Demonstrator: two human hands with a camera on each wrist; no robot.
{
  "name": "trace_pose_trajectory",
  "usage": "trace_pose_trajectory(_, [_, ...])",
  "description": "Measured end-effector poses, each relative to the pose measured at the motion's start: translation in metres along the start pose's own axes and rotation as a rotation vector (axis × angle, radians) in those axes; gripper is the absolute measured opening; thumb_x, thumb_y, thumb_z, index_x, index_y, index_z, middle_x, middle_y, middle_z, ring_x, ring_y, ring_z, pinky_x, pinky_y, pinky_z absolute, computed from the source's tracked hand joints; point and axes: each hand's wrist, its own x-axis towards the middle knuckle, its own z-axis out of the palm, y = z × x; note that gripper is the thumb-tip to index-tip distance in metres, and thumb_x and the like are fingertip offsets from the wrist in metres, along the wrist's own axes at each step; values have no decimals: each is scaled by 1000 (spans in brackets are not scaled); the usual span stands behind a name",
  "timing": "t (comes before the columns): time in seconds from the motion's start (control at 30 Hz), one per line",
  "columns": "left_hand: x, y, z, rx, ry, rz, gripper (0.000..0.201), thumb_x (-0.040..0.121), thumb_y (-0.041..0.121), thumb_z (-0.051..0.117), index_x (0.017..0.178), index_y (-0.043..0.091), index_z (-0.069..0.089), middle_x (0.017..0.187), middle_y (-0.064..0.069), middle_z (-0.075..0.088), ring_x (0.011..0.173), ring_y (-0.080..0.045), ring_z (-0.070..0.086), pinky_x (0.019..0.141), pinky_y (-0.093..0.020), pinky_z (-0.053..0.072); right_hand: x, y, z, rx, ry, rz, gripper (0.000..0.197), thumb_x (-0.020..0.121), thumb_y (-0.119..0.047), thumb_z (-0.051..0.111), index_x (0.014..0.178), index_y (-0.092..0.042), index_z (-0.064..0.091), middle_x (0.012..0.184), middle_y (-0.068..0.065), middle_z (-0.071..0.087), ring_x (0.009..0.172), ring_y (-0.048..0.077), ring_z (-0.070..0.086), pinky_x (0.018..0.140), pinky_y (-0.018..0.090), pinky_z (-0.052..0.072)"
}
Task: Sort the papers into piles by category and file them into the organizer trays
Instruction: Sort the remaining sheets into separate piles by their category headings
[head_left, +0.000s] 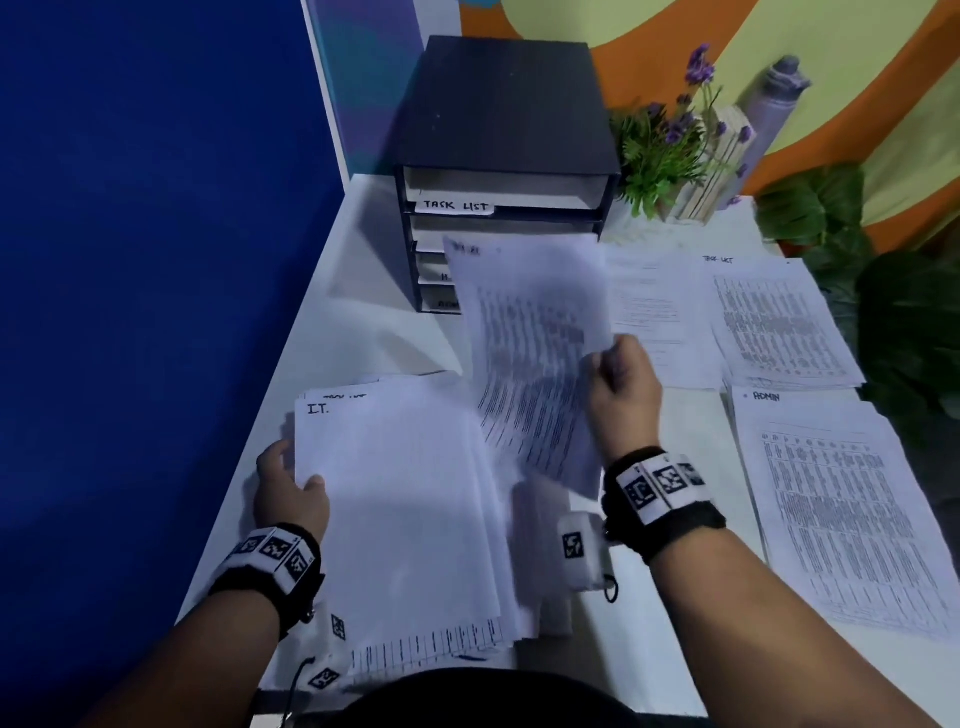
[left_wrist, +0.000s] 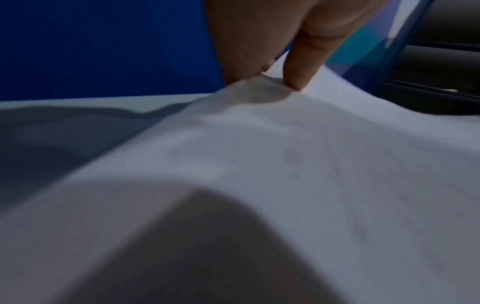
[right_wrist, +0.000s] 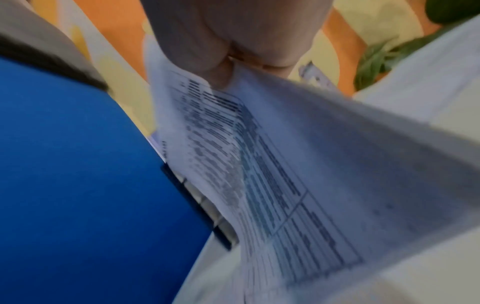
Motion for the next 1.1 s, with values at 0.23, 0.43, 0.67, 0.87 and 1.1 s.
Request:
trace_pose_trajectory(0.23, [-34, 62, 24, -47, -384, 354, 62, 90, 38, 63, 145, 27, 37, 151, 7, 37, 138, -11, 36, 115, -37, 28, 41, -30, -63, 221, 97, -272, 15, 92, -6, 54, 93, -21, 55, 87, 6, 53, 81, 12, 50, 76, 22, 42])
trace_pose_trajectory(0.43, [-68, 98, 40, -389, -774, 196, 27, 92, 16, 62, 119, 14, 63, 113, -3, 71, 106, -16, 67, 90, -33, 53, 15, 8, -55, 185, -93, 240, 30, 87, -3, 61, 106, -26, 58, 72, -1, 58, 56, 8, 55, 55, 25, 43])
trace_pose_trajectory(0.67, [-57, 69, 60, -223, -492, 188, 16, 94, 11, 60, 106, 16, 68, 100, 7, 71, 99, -15, 67, 87, -27, 49, -20, 68, -52, 212, -113, 527, 27, 87, -7, 61, 68, -26, 56, 67, 0, 58, 63, 18, 51, 67, 35, 44])
trace_pose_trajectory(0.87, [-46, 59, 64, -86, -392, 168, 18, 91, 9, 62, 90, 26, 66, 99, 3, 72, 100, -23, 67, 97, -41, 50, -26, 86, -63, 181, -106, 613, 30, 87, -7, 59, 65, -26, 53, 70, 3, 55, 70, 20, 52, 67, 35, 43])
trace_pose_trajectory(1.1, [-71, 71, 74, -153, -495, 234, 13, 92, 15, 63, 103, 22, 64, 99, 14, 69, 94, -3, 64, 81, -21, 48, -27, 89, -66, 144, -95, 570, 16, 91, -5, 54, 90, -22, 55, 81, 3, 55, 72, 21, 56, 67, 27, 51])
